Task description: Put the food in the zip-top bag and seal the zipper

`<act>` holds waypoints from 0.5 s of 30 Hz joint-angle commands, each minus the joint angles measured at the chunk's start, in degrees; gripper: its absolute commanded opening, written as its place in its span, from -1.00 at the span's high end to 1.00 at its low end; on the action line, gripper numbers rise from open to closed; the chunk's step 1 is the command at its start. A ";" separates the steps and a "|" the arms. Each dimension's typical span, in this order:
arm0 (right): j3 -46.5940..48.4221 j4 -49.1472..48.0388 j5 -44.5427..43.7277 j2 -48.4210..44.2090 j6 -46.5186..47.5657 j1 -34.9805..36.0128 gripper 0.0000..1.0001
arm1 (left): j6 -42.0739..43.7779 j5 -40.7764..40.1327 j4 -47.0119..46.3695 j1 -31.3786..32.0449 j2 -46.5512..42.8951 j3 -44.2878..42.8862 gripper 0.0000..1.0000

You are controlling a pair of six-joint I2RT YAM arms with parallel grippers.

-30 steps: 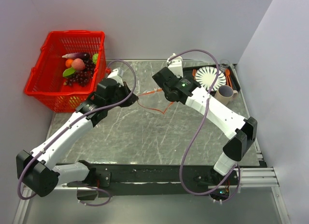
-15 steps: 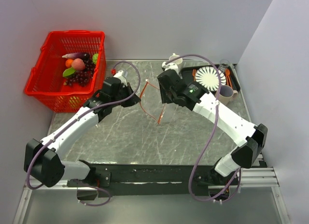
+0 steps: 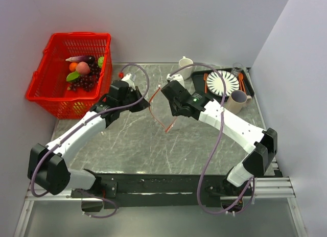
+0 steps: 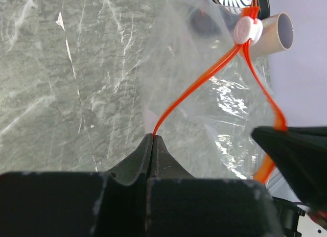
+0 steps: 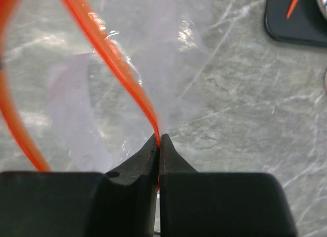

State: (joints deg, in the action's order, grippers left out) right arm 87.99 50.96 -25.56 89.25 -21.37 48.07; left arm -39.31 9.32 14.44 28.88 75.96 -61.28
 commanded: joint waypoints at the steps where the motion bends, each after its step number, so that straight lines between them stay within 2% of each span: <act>1: 7.37 3.26 -3.33 -0.13 0.10 1.23 1.00 | -0.07 1.31 -3.01 -0.32 1.03 0.01 0.99; 6: 13.43 7.58 -8.54 1.54 -0.17 1.32 1.00 | 1.34 5.70 -5.99 -0.41 3.05 0.98 0.99; 9: 14.06 8.02 -10.21 3.03 -2.54 1.23 1.00 | 1.87 7.73 -7.76 -0.32 2.53 1.42 0.81; 11: 13.79 8.28 -11.35 3.82 -4.98 1.23 1.00 | 2.66 7.47 -6.28 -0.32 1.65 0.63 0.37; 12: 12.40 7.67 -11.35 3.74 -5.26 1.23 1.00 | 3.01 6.42 -5.31 -0.32 1.47 0.20 0.08; 13: 11.43 7.05 -11.09 3.82 -5.27 1.15 1.00 | 3.62 5.89 -4.25 -0.32 1.21 -0.77 -0.38; 15: 8.89 4.94 -10.56 4.00 -5.70 1.06 1.00 | 4.24 4.14 -1.09 -0.32 0.15 -1.74 -0.61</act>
State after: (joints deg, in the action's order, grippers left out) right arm 99.79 57.08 -33.85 92.40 -24.27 49.25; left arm -37.10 14.63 11.00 28.80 78.83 -60.14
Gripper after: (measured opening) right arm 0.011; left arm 0.704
